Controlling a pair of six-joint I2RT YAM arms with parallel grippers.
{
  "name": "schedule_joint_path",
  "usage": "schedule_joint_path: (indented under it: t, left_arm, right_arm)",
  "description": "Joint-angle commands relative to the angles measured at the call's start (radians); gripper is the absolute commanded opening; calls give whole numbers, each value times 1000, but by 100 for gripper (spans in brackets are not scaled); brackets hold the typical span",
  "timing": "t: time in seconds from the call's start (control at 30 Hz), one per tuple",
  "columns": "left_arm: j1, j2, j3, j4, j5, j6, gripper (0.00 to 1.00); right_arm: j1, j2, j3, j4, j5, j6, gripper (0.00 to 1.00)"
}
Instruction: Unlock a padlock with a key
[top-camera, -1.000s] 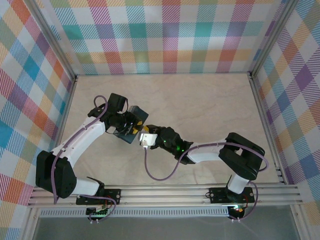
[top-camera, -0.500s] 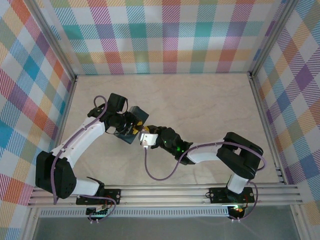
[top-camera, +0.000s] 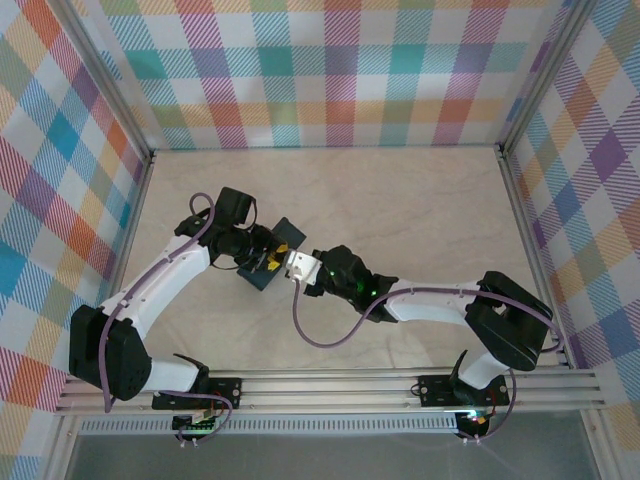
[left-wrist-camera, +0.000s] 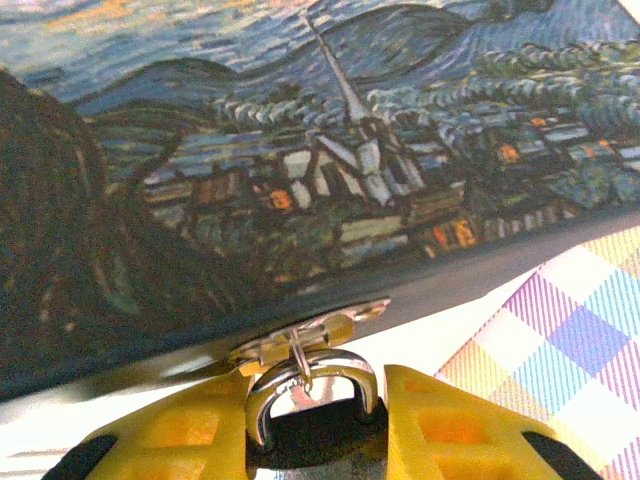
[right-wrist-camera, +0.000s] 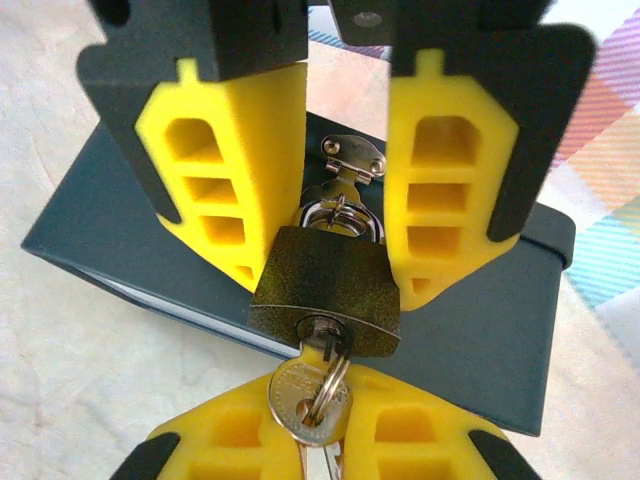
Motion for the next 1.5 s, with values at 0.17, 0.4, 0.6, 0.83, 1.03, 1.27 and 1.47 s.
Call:
schedule_joint_path:
  t: [0.17, 0.4, 0.6, 0.83, 1.03, 1.27, 1.47]
  left_arm:
    - [-16, -71, -18, 85, -21, -46, 1]
    - [-15, -70, -4, 52, -49, -31, 1]
    - [-11, -48, 10, 35, -63, -17, 0]
    - [-5, -30, 26, 18, -65, 1, 0]
    - [-5, -11, 43, 6, -57, 15, 0]
    - [-5, -4, 49, 3, -54, 19, 0]
    - [-5, -9, 40, 5, -51, 18, 1]
  right_arm:
    - [5, -4, 42, -26, -37, 328, 0]
    - [1, -6, 79, -139, -32, 356, 8]
    - [0, -13, 35, -150, 35, 257, 30]
    - [1, -66, -42, -69, 128, 95, 46]
    - [7, -117, -82, 75, 60, -56, 32]
    - [13, -76, -40, 64, -9, -158, 25]
    - [18, -46, -21, 101, -7, -214, 27]
